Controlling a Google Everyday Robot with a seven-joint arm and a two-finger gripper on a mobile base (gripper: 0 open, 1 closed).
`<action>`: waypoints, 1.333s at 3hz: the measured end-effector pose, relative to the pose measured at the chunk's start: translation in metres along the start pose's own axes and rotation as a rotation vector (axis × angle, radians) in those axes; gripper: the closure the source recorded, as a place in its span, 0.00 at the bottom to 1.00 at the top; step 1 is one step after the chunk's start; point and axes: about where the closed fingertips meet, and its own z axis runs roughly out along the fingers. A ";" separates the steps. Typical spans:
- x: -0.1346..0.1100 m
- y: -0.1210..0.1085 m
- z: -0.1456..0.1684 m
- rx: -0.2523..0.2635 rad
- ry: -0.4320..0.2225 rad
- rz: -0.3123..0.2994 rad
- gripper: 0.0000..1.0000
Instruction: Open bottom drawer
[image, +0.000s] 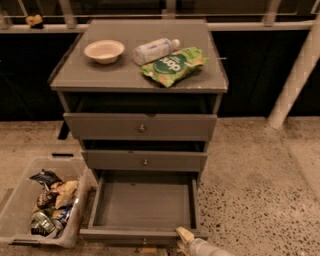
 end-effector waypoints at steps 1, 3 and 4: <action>-0.001 -0.003 -0.003 0.000 0.000 0.000 1.00; -0.008 -0.003 -0.004 0.023 -0.003 -0.010 1.00; -0.009 -0.003 -0.004 0.023 -0.003 -0.010 0.86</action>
Offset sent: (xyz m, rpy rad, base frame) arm -0.1841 -0.0805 -0.1075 -0.0586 -0.2592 -0.0841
